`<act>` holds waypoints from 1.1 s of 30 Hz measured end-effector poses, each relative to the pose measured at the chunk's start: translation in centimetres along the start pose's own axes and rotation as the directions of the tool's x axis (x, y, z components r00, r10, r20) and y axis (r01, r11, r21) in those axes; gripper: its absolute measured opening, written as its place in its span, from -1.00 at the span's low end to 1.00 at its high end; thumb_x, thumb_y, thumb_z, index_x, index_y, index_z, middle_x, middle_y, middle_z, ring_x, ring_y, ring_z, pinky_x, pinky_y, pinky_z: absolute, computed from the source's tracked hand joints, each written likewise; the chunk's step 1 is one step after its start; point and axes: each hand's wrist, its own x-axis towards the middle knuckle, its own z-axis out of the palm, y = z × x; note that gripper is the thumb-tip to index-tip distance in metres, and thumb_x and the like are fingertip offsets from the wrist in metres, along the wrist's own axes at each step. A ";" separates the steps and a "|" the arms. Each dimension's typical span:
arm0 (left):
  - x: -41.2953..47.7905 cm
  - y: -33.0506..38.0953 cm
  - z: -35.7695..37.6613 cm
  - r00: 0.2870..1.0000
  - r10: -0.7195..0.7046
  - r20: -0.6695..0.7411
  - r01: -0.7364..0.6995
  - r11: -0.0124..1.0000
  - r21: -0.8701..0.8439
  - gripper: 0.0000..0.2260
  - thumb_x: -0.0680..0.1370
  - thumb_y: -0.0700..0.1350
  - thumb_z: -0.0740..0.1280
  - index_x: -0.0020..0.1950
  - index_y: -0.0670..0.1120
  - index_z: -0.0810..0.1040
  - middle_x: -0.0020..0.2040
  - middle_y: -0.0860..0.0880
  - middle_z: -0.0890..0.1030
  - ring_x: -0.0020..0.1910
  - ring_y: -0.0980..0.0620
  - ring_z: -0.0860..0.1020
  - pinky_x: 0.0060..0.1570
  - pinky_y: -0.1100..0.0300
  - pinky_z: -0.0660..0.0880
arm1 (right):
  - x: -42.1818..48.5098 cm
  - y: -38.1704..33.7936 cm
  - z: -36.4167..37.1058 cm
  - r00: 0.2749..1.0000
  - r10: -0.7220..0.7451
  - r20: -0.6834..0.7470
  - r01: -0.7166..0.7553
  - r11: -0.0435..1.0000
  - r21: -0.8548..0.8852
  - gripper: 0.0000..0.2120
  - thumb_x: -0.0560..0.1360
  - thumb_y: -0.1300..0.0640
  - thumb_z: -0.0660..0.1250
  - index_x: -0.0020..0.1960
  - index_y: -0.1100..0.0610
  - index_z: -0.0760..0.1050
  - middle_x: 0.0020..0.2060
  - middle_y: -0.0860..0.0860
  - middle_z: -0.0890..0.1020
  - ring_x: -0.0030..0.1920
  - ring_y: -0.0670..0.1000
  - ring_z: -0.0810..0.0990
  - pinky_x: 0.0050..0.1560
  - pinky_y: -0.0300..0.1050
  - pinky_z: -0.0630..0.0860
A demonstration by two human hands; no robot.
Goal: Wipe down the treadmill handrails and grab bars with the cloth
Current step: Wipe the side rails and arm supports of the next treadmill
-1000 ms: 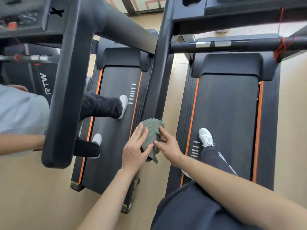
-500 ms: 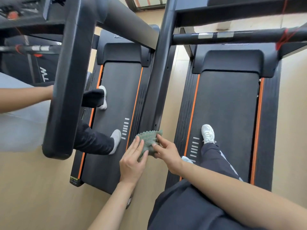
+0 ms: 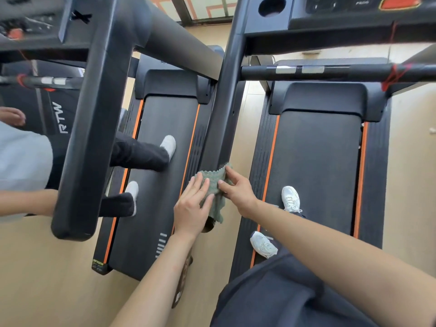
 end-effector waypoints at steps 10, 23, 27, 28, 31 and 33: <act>3.1 1.4 -0.6 0.983 -0.091 -0.159 0.089 0.996 -0.016 -0.90 0.53 -0.09 0.45 -0.02 -0.04 0.74 0.18 0.05 0.70 0.03 -0.05 0.62 -0.03 0.11 0.56 | -1.4 -4.0 -0.5 0.959 0.273 0.072 -0.267 0.961 -0.074 -0.64 0.61 0.00 0.35 0.32 0.14 0.44 0.16 0.13 0.59 0.11 0.16 0.64 0.01 0.20 0.67; -5.5 -0.2 -1.2 0.959 -0.181 -0.218 0.156 0.980 -0.127 -0.82 0.50 -0.21 0.54 0.10 -0.09 0.75 0.21 0.02 0.69 0.11 0.04 0.66 0.15 0.14 0.56 | -4.7 1.6 1.9 0.928 0.341 0.152 -0.336 0.940 -0.060 -0.61 0.63 -0.10 0.26 0.44 -0.13 0.40 0.29 -0.01 0.58 0.21 0.11 0.62 -0.09 -0.02 0.66; -6.8 0.0 -0.8 0.963 -0.176 -0.202 0.152 0.980 -0.130 -0.69 0.46 -0.23 0.56 0.20 -0.10 0.72 0.28 -0.02 0.66 0.24 0.01 0.63 0.24 0.10 0.56 | -5.1 3.6 1.4 0.959 0.246 0.138 -0.252 0.967 0.032 -0.51 0.66 0.10 0.25 0.56 -0.07 0.25 0.35 -0.06 0.56 0.23 0.00 0.62 -0.07 -0.12 0.64; -6.8 0.0 -0.7 0.967 -0.168 -0.191 0.146 0.982 -0.122 -0.66 0.45 -0.23 0.57 0.22 -0.10 0.70 0.30 -0.03 0.64 0.26 0.00 0.62 0.25 0.08 0.56 | -5.0 3.7 1.4 0.968 0.215 0.130 -0.221 0.975 0.036 -0.51 0.67 0.16 0.24 0.56 -0.04 0.26 0.33 -0.07 0.58 0.19 -0.04 0.63 -0.06 -0.15 0.63; -5.9 0.0 -0.6 0.979 -0.144 -0.141 0.135 0.988 -0.077 -0.60 0.45 -0.18 0.58 0.27 -0.10 0.68 0.35 -0.05 0.60 0.32 -0.03 0.59 0.26 0.07 0.55 | -3.8 3.5 1.3 0.984 0.143 0.108 -0.145 0.989 0.014 -0.52 0.65 0.24 0.24 0.54 0.01 0.31 0.27 -0.07 0.63 0.16 -0.08 0.65 0.04 -0.14 0.61; -4.6 0.2 -0.4 0.984 -0.142 -0.109 0.135 0.988 -0.069 -0.61 0.46 -0.16 0.57 0.29 -0.08 0.67 0.38 -0.07 0.58 0.35 -0.05 0.57 0.25 0.05 0.55 | -2.4 2.7 1.0 0.991 0.113 0.066 -0.113 0.994 0.003 -0.49 0.64 0.26 0.26 0.55 0.02 0.30 0.27 -0.06 0.63 0.21 -0.03 0.63 0.18 -0.04 0.60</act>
